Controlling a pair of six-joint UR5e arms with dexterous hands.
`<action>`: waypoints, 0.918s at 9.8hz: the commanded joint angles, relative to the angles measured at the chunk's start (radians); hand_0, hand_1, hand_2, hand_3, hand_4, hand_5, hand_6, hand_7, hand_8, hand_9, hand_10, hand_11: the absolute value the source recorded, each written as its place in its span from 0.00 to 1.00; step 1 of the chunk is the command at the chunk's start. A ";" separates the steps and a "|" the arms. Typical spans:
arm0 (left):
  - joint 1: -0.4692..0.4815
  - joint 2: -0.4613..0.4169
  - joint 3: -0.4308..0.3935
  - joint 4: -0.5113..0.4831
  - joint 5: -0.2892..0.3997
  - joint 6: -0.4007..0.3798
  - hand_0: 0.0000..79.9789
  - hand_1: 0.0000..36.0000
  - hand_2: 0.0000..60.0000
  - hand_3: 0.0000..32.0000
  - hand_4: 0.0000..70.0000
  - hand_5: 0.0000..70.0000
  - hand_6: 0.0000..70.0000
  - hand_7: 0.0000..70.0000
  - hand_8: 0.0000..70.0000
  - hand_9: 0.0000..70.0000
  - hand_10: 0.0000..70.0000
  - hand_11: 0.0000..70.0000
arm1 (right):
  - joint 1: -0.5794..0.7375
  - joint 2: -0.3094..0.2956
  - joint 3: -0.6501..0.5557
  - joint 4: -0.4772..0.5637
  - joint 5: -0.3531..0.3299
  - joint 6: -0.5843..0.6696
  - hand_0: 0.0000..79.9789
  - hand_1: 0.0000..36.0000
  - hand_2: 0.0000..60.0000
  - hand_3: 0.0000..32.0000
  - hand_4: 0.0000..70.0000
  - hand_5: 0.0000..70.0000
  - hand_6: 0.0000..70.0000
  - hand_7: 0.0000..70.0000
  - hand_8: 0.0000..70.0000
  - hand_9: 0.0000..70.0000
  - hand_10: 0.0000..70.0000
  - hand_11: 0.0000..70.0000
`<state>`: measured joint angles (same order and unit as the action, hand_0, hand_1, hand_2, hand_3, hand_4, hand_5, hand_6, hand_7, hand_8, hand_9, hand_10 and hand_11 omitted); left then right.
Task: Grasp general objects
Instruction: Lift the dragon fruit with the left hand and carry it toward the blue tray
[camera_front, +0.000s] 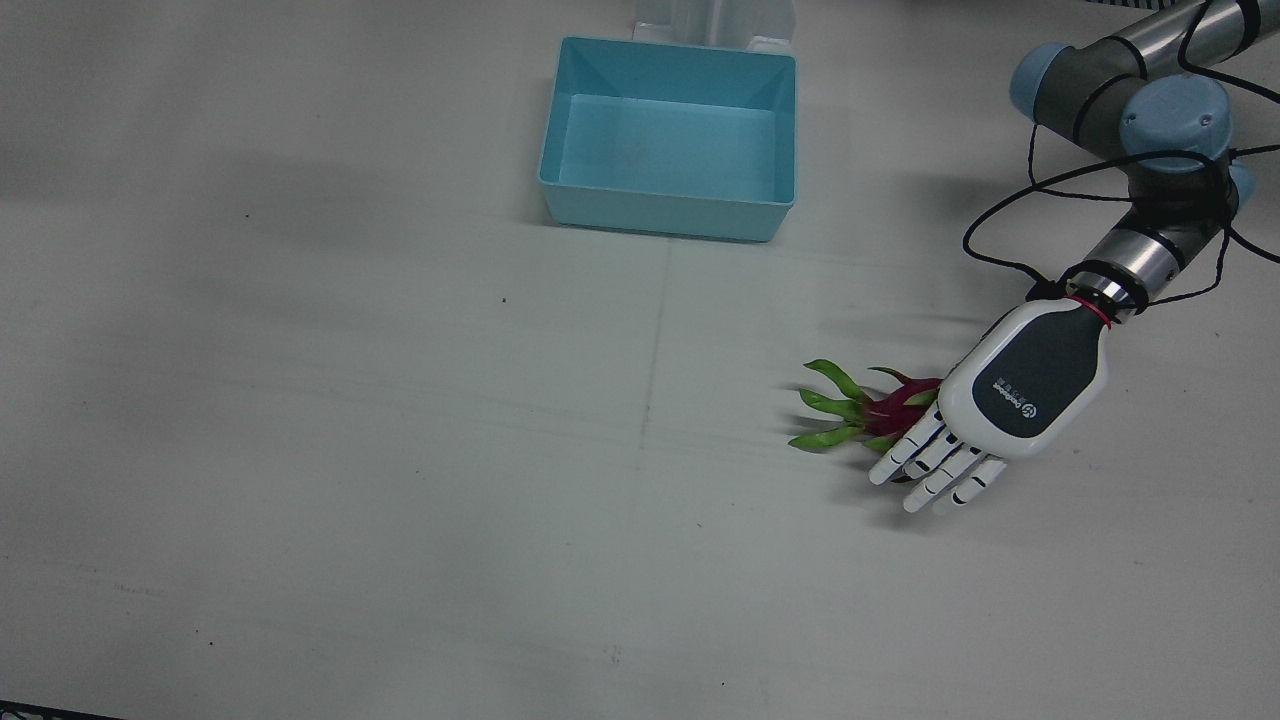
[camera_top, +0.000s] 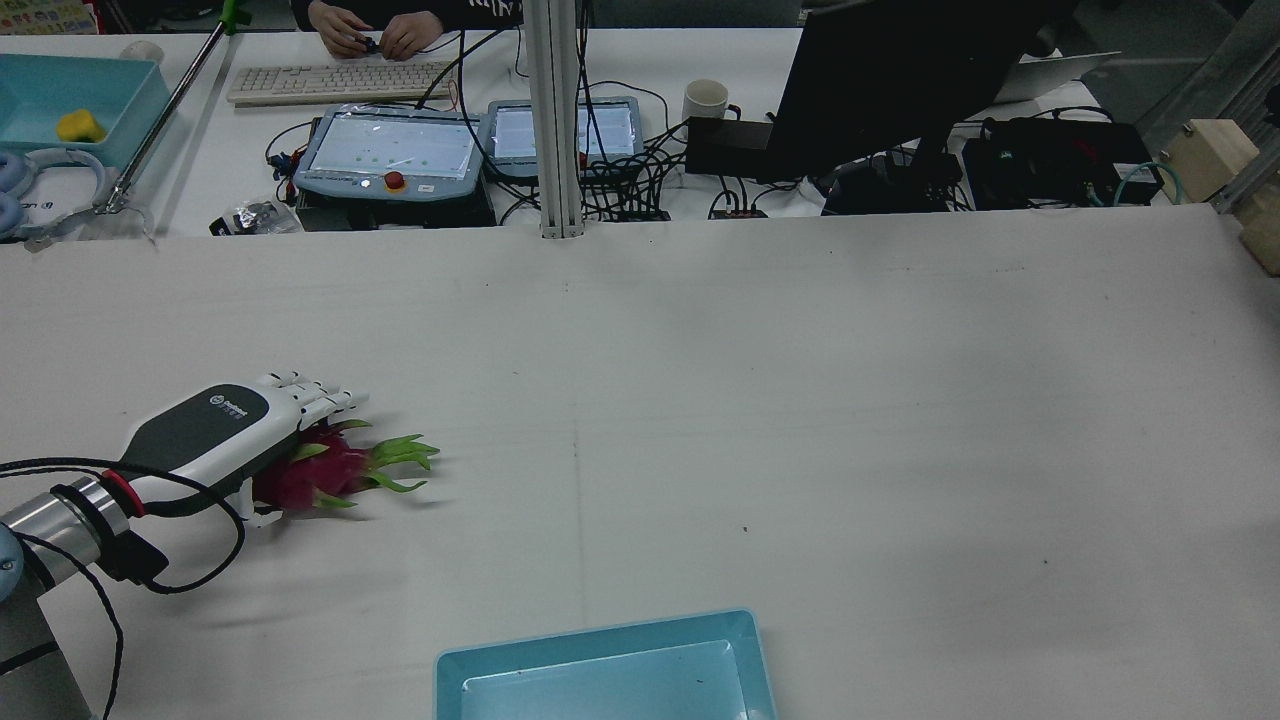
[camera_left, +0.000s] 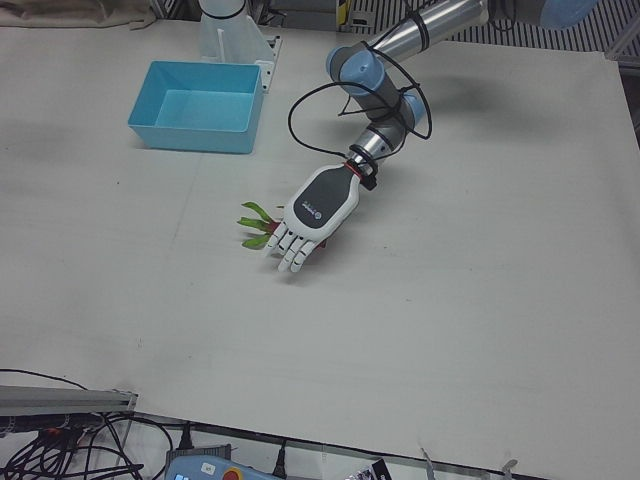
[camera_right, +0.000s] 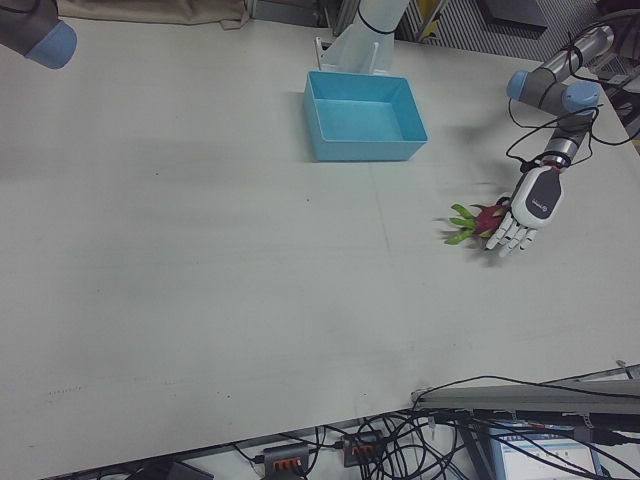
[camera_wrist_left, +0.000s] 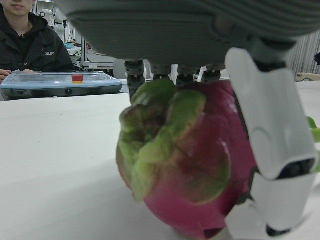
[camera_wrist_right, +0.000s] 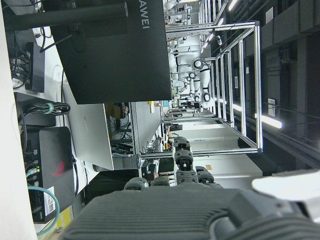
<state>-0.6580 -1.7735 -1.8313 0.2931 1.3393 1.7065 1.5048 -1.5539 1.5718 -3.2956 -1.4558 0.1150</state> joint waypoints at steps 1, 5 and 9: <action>-0.002 0.000 0.000 -0.011 0.000 0.015 1.00 1.00 0.65 0.00 0.00 0.24 0.30 0.83 0.39 0.36 0.54 0.81 | 0.000 0.000 0.001 0.001 0.000 0.000 0.00 0.00 0.00 0.00 0.00 0.00 0.00 0.00 0.00 0.00 0.00 0.00; -0.002 0.000 -0.012 -0.012 -0.011 0.013 1.00 1.00 0.84 0.00 0.05 0.35 0.59 1.00 0.64 0.70 0.78 1.00 | 0.000 0.000 0.001 -0.001 0.000 0.000 0.00 0.00 0.00 0.00 0.00 0.00 0.00 0.00 0.00 0.00 0.00 0.00; -0.002 -0.132 -0.155 0.204 0.017 -0.017 0.79 1.00 1.00 0.00 0.34 0.43 0.83 1.00 0.73 0.80 0.89 1.00 | 0.000 0.000 0.002 -0.001 0.000 -0.002 0.00 0.00 0.00 0.00 0.00 0.00 0.00 0.00 0.00 0.00 0.00 0.00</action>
<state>-0.6613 -1.7934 -1.8945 0.3239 1.3345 1.7060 1.5048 -1.5539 1.5733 -3.2965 -1.4558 0.1142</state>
